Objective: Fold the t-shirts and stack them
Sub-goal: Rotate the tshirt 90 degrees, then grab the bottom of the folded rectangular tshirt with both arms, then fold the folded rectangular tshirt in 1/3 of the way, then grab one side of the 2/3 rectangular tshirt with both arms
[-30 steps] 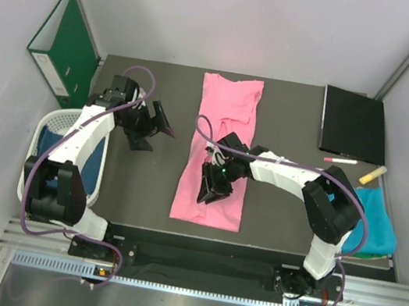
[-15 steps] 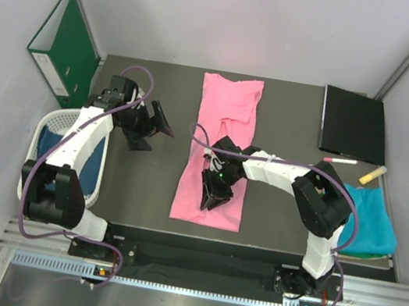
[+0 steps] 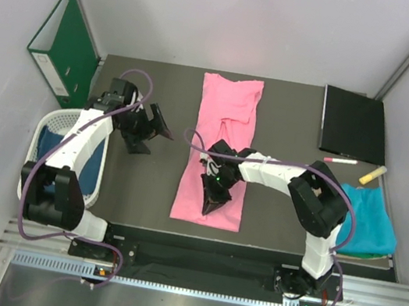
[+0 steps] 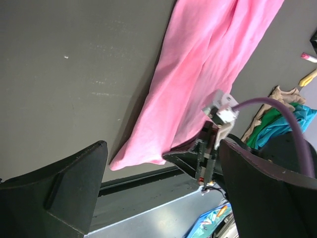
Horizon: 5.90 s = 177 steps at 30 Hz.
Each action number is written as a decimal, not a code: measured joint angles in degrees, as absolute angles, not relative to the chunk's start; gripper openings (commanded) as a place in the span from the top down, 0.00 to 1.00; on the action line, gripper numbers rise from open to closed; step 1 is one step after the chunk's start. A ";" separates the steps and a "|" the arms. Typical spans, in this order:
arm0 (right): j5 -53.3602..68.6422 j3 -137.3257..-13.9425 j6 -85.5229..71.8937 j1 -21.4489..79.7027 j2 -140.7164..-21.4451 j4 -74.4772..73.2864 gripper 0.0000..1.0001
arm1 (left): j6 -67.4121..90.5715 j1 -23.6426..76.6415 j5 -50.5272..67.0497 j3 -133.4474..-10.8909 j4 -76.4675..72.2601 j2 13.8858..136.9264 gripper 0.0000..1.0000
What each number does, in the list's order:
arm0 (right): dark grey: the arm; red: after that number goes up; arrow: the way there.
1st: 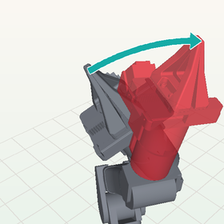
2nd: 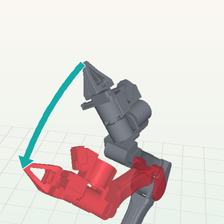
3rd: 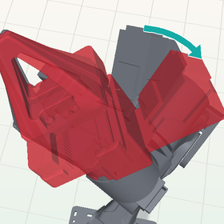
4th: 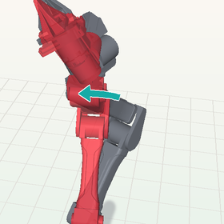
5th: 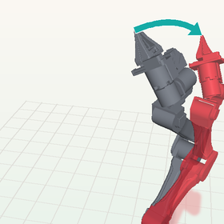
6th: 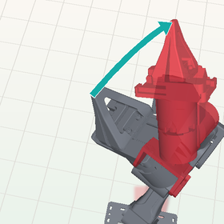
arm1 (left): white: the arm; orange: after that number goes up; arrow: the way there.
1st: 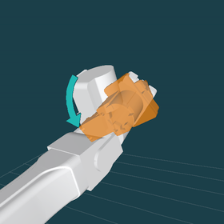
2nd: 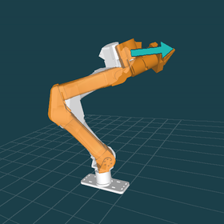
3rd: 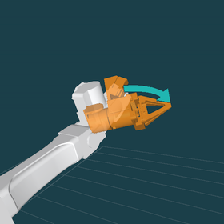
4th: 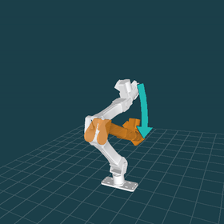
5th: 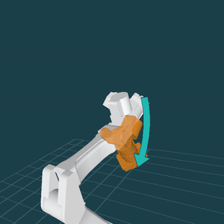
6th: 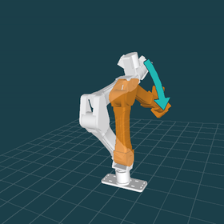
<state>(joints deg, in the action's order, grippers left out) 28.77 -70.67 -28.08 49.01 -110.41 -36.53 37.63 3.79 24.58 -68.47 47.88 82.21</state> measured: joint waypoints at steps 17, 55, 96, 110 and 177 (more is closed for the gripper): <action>31.77 -69.78 -28.58 49.10 -106.02 -39.77 0.97 | 37.58 4.23 24.40 -66.70 47.81 82.21 0.01; 25.98 -34.83 -41.23 31.70 -77.97 -28.73 0.28 | 48.38 28.10 21.78 -30.20 26.22 72.01 0.41; 21.93 -70.72 -27.75 25.87 -92.55 -40.25 1.00 | 41.43 28.51 13.96 -69.84 41.15 88.49 1.00; 21.04 -93.49 -21.91 19.59 -112.97 -39.55 0.86 | 36.93 20.10 18.04 -95.79 41.08 113.36 0.15; 28.95 -60.05 -32.71 18.41 -103.07 -25.39 0.94 | 43.11 21.50 17.87 -59.42 30.85 93.21 1.00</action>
